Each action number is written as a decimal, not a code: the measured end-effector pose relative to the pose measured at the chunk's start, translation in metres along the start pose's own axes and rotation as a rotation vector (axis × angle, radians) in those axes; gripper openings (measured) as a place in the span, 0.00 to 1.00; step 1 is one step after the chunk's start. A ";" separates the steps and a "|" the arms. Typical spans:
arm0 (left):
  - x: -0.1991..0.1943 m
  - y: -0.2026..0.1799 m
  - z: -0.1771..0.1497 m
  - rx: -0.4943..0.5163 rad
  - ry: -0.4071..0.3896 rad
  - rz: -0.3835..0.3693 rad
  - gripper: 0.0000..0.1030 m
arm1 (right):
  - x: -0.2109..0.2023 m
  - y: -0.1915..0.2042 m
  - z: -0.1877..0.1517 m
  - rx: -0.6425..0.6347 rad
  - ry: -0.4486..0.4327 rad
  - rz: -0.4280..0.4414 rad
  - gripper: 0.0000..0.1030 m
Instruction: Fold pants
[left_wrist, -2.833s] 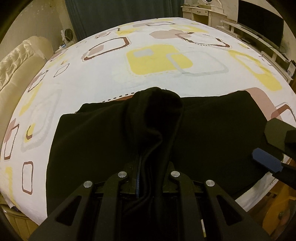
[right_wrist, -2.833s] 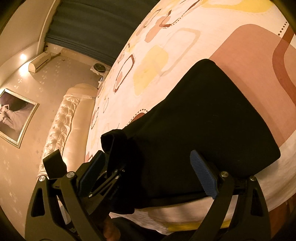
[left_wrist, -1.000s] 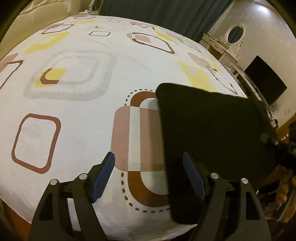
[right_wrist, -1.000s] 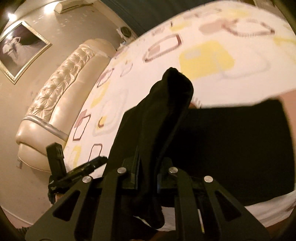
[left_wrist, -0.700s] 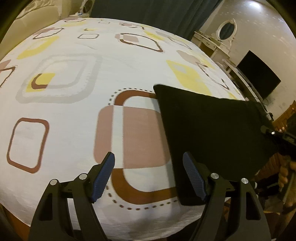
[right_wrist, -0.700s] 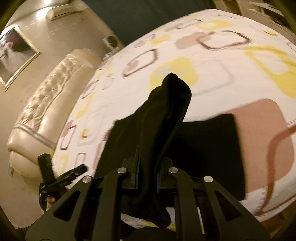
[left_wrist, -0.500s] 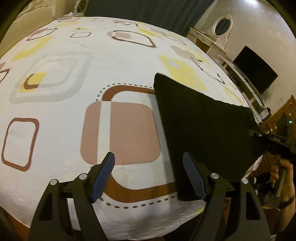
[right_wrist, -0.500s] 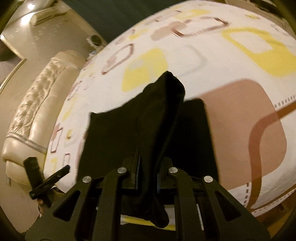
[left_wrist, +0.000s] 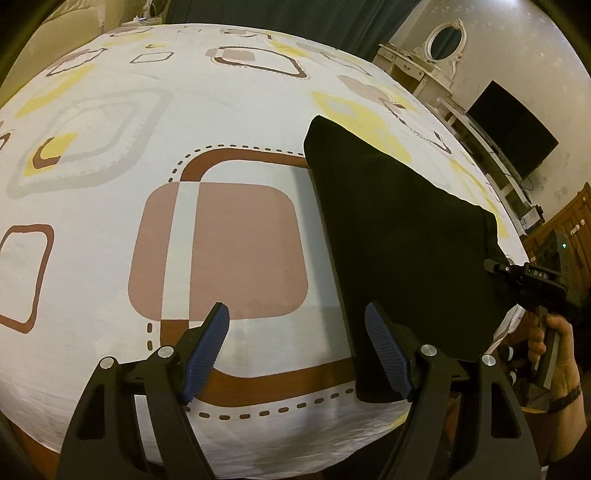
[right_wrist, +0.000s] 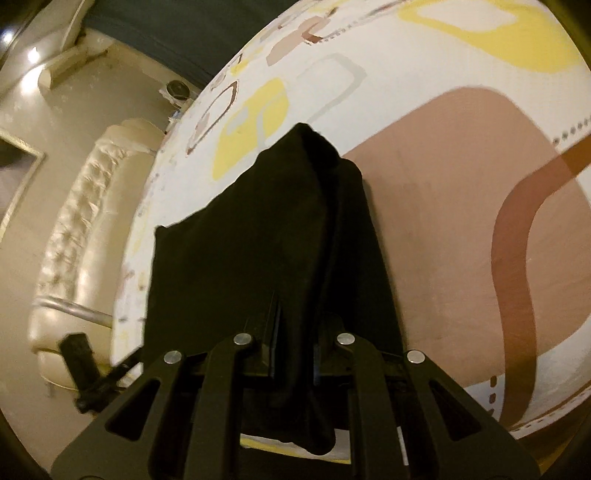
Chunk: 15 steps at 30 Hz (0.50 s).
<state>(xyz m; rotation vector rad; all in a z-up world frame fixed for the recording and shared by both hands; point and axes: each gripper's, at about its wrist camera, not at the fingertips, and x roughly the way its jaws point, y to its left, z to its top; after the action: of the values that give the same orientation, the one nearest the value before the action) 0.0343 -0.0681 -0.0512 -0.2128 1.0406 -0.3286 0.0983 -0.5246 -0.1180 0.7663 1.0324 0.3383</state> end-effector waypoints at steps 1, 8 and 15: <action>0.000 0.000 0.000 -0.002 0.000 -0.003 0.73 | -0.002 -0.004 0.000 0.017 -0.005 0.024 0.12; 0.003 0.001 -0.002 -0.019 0.005 -0.024 0.73 | -0.023 -0.016 -0.005 0.039 -0.061 0.017 0.13; 0.000 0.006 -0.002 -0.019 0.009 -0.028 0.73 | -0.055 -0.027 -0.016 0.094 -0.108 -0.025 0.38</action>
<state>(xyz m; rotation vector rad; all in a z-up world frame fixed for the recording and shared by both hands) 0.0334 -0.0631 -0.0544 -0.2433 1.0510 -0.3451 0.0550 -0.5693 -0.1061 0.8466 0.9608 0.2260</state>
